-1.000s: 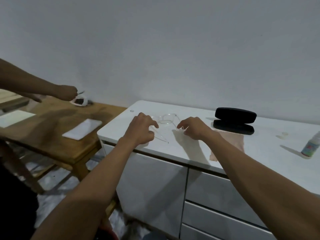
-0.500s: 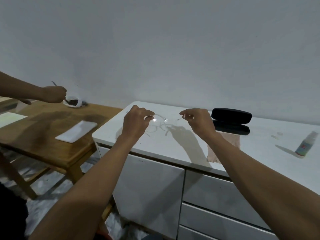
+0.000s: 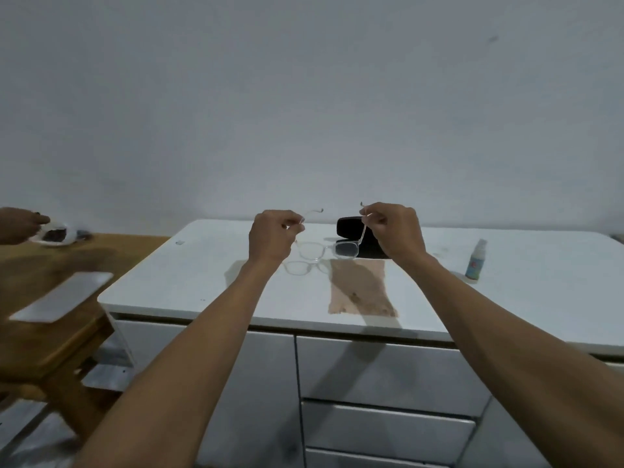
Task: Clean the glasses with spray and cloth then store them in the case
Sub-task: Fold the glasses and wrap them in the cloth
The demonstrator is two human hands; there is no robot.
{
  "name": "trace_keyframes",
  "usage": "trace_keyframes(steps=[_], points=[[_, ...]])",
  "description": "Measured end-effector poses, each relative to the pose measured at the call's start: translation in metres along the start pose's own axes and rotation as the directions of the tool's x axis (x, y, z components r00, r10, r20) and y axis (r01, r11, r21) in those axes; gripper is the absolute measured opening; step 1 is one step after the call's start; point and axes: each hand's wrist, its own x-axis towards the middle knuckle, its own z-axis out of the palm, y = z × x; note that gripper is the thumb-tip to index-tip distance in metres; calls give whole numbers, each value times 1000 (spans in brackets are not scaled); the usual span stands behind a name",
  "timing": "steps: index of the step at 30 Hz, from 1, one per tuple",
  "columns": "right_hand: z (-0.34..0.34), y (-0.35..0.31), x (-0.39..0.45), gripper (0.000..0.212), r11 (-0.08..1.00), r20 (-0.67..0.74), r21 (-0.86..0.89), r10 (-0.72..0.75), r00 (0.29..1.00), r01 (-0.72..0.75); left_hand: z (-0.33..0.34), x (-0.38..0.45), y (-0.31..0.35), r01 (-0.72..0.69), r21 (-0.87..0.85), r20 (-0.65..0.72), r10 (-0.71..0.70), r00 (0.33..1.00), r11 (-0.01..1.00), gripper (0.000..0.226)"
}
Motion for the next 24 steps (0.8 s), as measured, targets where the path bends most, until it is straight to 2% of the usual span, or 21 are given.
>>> trace_keyframes(steps=[11,20,24], points=[[-35,41,-27,17,996,16,-28,86,996,-86,49,-17,6,29,4,176,-30,984,1000,11],[-34,51,-38,15,994,66,-49,106,992,-103,54,-25,-2,-12,25,205,6,979,1000,11],[-38,50,-39,30,991,77,-73,120,990,-115,49,-27,-3,-53,67,243,35,969,996,23]])
